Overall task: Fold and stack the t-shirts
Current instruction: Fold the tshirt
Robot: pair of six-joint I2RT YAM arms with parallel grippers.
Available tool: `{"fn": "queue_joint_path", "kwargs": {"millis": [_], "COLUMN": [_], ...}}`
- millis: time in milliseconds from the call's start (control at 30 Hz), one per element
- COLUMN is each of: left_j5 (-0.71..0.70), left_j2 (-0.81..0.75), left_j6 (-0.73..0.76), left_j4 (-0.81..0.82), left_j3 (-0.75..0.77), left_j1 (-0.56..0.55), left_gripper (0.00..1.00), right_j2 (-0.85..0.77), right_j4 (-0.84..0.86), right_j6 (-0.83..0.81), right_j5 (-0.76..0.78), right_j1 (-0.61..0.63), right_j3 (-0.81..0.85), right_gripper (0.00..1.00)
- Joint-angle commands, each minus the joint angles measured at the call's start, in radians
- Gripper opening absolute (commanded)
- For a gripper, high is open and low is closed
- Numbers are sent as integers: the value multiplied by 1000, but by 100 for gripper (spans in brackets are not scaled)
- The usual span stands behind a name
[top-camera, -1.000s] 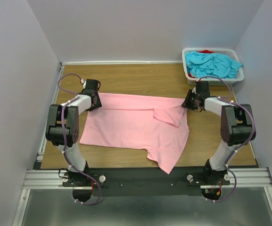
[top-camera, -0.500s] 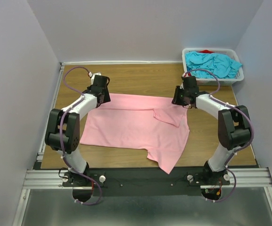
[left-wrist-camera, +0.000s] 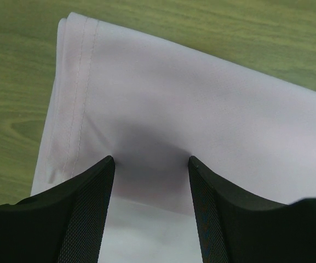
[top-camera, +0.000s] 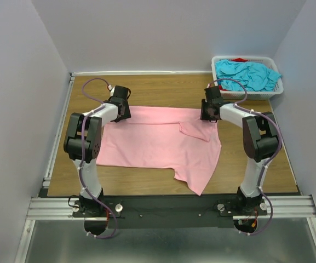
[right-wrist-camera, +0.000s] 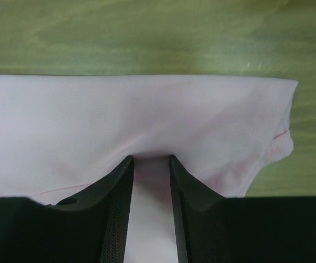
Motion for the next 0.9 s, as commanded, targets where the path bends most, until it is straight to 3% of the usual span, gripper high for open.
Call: {"fn": "queue_joint_path", "kwargs": {"millis": [0,333,533,700,867], "left_j5": [9,14,5,-21,-77], "left_j2": [65,193,104,-105,-323], "left_j6": [10,47,64,1,-86], "left_j4": [-12,-55,-19,-33,-133], "left_j3": [53,282,290,156,-98], "left_j1": [25,71,80,79,79], "left_gripper": [64,66,72,74,79], "right_j2": [121,310,275,62,-156], "right_j4": [-26,-27,-59,-84,-99], "right_j6": [-55,-122,-147,-95,-15], "right_j5": [124,169,126,37,-39], "right_j1": [-4,-4,-5,-2,2], "right_j3": [97,358,438,315,52], "right_gripper": [40,40,45,52,53]}}
